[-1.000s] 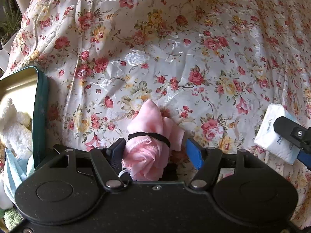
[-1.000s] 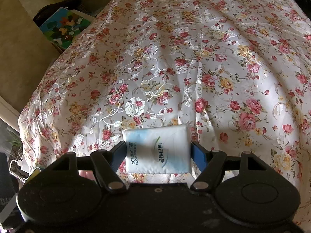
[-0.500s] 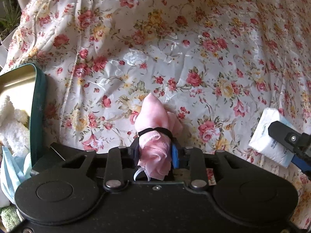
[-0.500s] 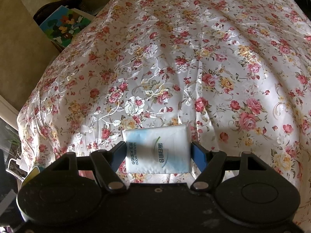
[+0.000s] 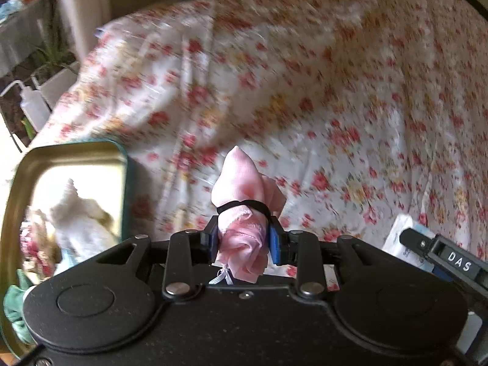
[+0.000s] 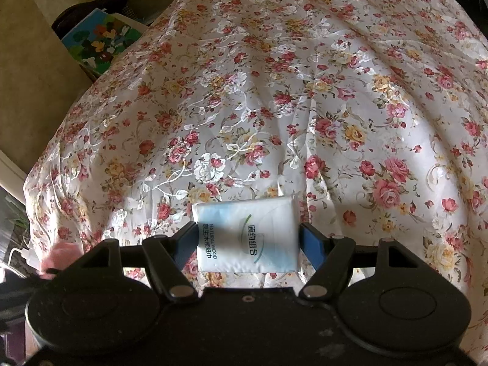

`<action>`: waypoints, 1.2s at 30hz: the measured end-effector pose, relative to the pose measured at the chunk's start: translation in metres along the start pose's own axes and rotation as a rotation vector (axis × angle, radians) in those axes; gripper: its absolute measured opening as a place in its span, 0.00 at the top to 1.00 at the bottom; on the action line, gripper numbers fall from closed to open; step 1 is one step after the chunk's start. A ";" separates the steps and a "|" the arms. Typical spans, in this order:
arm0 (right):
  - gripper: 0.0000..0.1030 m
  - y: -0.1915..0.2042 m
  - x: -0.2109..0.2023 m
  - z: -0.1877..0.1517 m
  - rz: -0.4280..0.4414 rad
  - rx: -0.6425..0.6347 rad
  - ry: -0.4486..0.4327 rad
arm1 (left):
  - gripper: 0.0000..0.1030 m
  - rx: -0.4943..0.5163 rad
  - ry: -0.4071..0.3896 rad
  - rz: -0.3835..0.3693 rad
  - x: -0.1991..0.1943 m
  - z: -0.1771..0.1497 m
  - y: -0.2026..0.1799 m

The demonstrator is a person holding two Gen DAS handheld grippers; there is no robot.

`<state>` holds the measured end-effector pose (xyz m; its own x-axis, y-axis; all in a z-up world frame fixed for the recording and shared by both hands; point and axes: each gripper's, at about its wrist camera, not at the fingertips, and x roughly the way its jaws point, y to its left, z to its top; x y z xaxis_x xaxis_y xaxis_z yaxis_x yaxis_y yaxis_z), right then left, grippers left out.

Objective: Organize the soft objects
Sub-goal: 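Drop the pink bundle into the tray with the left tool while the right tool drops the tissue pack there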

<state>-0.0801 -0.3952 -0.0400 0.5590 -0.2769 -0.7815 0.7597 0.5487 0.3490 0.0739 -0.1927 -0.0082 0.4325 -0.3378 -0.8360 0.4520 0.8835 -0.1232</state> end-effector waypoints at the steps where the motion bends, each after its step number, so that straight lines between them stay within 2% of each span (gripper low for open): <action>1: 0.31 0.001 0.000 -0.001 0.000 -0.006 -0.001 | 0.69 -0.011 -0.008 0.004 -0.004 0.002 0.007; 10: 0.31 0.015 -0.001 -0.007 -0.009 -0.063 -0.005 | 0.69 -0.112 -0.094 0.103 -0.031 0.014 0.083; 19: 0.31 0.030 -0.005 -0.011 0.003 -0.107 -0.020 | 0.68 -0.229 -0.140 0.217 -0.040 0.027 0.158; 24: 0.31 0.040 -0.009 -0.016 0.031 -0.162 -0.034 | 0.68 -0.306 -0.110 0.224 -0.033 0.034 0.188; 30: 0.31 0.064 -0.025 -0.027 0.096 -0.227 -0.074 | 0.67 -0.299 -0.091 0.240 -0.019 0.031 0.197; 34: 0.31 0.083 -0.039 -0.039 0.161 -0.268 -0.089 | 0.63 -0.307 -0.081 0.223 -0.015 0.031 0.207; 36: 0.31 0.095 -0.042 -0.048 0.182 -0.299 -0.082 | 0.53 -0.330 -0.081 0.218 -0.015 0.031 0.213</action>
<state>-0.0479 -0.2935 0.0012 0.7100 -0.2095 -0.6723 0.5214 0.7981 0.3020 0.1882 -0.0099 -0.0054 0.5568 -0.1437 -0.8181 0.0738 0.9896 -0.1236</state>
